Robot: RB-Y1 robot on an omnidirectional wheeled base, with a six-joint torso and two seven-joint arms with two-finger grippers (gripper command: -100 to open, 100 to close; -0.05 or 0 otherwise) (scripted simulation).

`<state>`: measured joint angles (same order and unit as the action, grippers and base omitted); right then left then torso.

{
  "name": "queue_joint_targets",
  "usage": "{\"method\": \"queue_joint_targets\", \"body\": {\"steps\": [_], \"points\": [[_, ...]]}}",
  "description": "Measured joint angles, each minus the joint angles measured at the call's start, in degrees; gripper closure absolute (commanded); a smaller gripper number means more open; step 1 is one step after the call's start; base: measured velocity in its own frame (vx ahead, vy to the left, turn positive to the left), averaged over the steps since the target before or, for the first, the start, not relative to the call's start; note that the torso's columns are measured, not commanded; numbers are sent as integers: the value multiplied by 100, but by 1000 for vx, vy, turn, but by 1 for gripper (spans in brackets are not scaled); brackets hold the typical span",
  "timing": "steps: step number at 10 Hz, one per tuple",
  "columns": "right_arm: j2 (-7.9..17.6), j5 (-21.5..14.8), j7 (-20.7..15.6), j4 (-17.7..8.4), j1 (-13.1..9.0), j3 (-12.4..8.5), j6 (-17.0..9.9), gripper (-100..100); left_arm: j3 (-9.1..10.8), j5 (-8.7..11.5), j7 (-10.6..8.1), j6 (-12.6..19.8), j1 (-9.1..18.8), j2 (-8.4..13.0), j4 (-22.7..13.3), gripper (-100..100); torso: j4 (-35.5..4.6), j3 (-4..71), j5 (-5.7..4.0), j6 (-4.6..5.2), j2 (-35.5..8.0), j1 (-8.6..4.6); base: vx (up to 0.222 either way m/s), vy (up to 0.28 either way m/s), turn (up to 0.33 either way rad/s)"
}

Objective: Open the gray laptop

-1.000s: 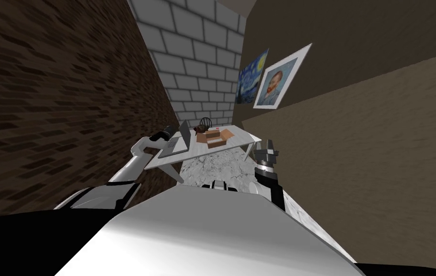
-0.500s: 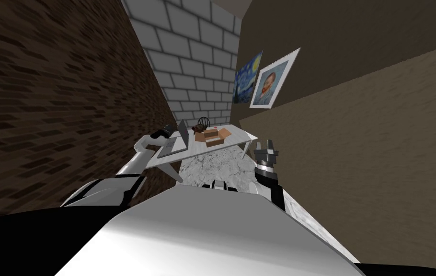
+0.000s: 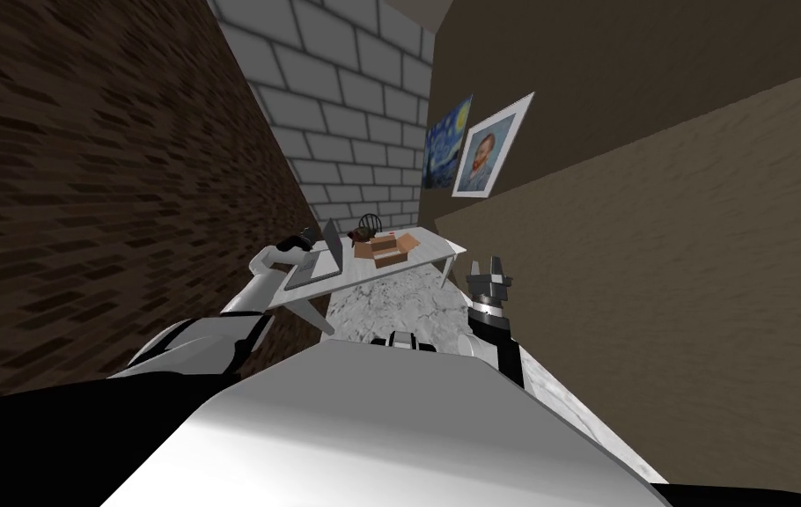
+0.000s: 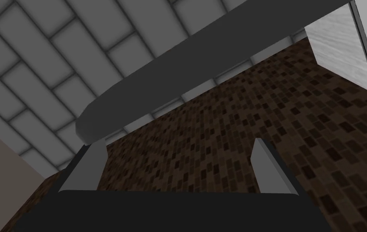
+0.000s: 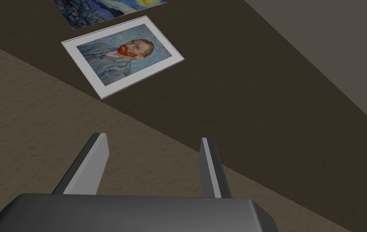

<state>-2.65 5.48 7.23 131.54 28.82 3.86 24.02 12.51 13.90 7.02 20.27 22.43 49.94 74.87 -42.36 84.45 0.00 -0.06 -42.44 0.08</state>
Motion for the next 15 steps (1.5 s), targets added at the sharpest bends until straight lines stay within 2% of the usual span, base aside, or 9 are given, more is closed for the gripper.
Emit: {"method": "queue_joint_targets", "body": {"steps": [1,4,6,7,8,10,12,14,15], "points": [[0,0,0,0,1,0,0,0,-12,12,22,-20,139,9,-178,-100,11,18,6,4,28,9,-2,13,-4],[1,0,0,0,2,0,0,0,-10,24,24,-47,189,15,-632,-100,11,19,-1,7,26,-12,-28,-13,-78],[0,0,0,0,-1,1,0,0,-85,151,298,-299,557,38,-1010,-100,-9,-15,-12,7,-27,-32,-121,-40,-72],[0,0,0,0,0,0,0,0,-88,170,364,-330,737,47,-1174,-100,-2,-1,-6,3,-1,-14,-24,-1,27],[0,0,0,0,1,0,0,0,-41,141,373,-322,748,17,-1263,-100,12,20,4,3,31,4,1,10,3],[1,0,0,0,2,-1,0,0,-81,168,383,-346,837,43,-1594,-100,16,27,4,6,39,2,-41,-12,-109],[0,0,0,0,-1,0,0,0,-171,339,656,-628,1161,90,-1977,-100,-4,-9,-7,4,-17,-24,-111,-30,-84],[0,0,0,0,1,0,0,0,-187,359,742,-683,1439,99,-2336,-100,10,18,3,2,28,1,-16,-11,17],[1,0,0,0,1,0,0,0,-110,284,736,-623,1428,54,-2406,-100,16,27,5,5,40,3,9,2,-3]]}}
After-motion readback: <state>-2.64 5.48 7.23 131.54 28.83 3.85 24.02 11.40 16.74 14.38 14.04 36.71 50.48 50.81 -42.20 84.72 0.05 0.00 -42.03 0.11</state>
